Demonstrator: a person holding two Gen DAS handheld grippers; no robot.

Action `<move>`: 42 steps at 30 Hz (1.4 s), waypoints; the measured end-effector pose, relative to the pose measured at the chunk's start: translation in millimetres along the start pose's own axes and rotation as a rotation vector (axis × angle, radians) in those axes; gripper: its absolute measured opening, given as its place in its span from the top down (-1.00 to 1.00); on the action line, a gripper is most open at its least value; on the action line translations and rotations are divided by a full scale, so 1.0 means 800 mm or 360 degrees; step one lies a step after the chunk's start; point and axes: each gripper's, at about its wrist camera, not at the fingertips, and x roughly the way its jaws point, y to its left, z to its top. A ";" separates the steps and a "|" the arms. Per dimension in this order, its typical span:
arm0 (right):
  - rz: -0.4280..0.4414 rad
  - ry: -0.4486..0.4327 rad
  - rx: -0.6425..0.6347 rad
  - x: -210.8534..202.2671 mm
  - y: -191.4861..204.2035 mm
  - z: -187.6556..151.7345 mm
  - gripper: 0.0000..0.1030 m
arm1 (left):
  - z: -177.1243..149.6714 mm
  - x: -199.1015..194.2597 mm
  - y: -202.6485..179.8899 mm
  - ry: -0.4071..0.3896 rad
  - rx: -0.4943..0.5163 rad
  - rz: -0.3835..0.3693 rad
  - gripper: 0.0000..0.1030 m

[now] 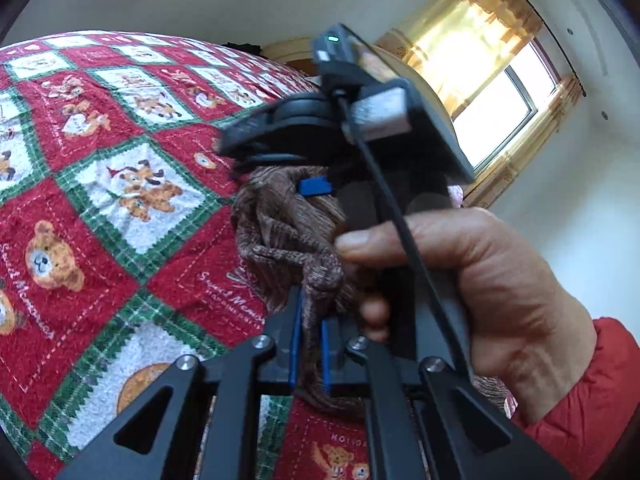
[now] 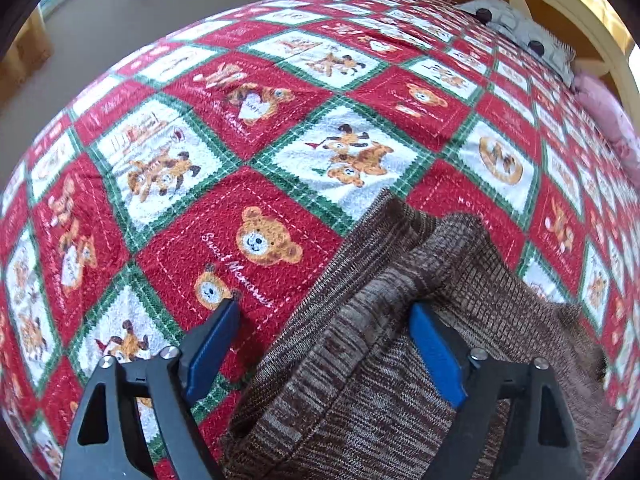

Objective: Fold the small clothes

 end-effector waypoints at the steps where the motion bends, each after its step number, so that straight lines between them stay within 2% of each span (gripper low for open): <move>1: -0.0018 -0.0011 0.0036 -0.004 -0.012 -0.002 -0.03 | 0.000 0.001 -0.001 0.0008 0.0007 -0.0007 0.87; 3: 0.0088 -0.0021 0.0139 -0.012 -0.039 -0.005 0.51 | -0.001 0.002 -0.005 0.0010 0.0028 -0.0016 0.87; 4: 0.0142 -0.0023 0.0187 -0.013 -0.048 -0.006 0.60 | -0.001 0.002 -0.007 0.0009 0.0040 -0.0021 0.87; 6: 0.0311 -0.0046 0.0331 -0.020 -0.072 -0.013 0.69 | 0.000 0.002 -0.011 0.0008 0.0071 -0.0020 0.87; 9: 0.0503 -0.0133 0.0495 -0.038 -0.104 -0.030 0.70 | 0.000 -0.004 -0.026 0.0005 0.0178 -0.0016 0.87; 13: 0.0643 -0.0232 0.0627 -0.074 -0.138 -0.054 0.70 | 0.002 -0.011 -0.060 -0.0012 0.0343 -0.0043 0.87; 16: 0.0661 -0.0283 0.0682 -0.100 -0.177 -0.068 0.71 | 0.002 -0.016 -0.093 -0.0032 0.0461 -0.0108 0.87; 19: 0.0625 -0.0318 0.0713 -0.127 -0.214 -0.087 0.71 | -0.004 -0.018 -0.136 -0.0043 0.0617 -0.0183 0.87; 23: 0.0536 -0.0359 0.0755 -0.162 -0.276 -0.124 0.71 | -0.022 -0.009 -0.182 -0.0011 0.0749 -0.0283 0.87; 28: 0.0459 -0.0395 0.0800 -0.191 -0.349 -0.181 0.71 | -0.063 0.011 -0.242 0.0075 0.0904 -0.0396 0.87; 32: 0.0435 -0.0423 0.0833 -0.195 -0.394 -0.229 0.71 | -0.104 0.027 -0.279 0.0163 0.1010 -0.0458 0.87; 36: 0.0455 -0.0419 0.0898 -0.182 -0.425 -0.266 0.71 | -0.136 0.045 -0.301 0.0244 0.1086 -0.0466 0.87; 42: 0.0518 -0.0433 0.0960 -0.163 -0.447 -0.299 0.71 | -0.167 0.065 -0.308 0.0355 0.1145 -0.0381 0.87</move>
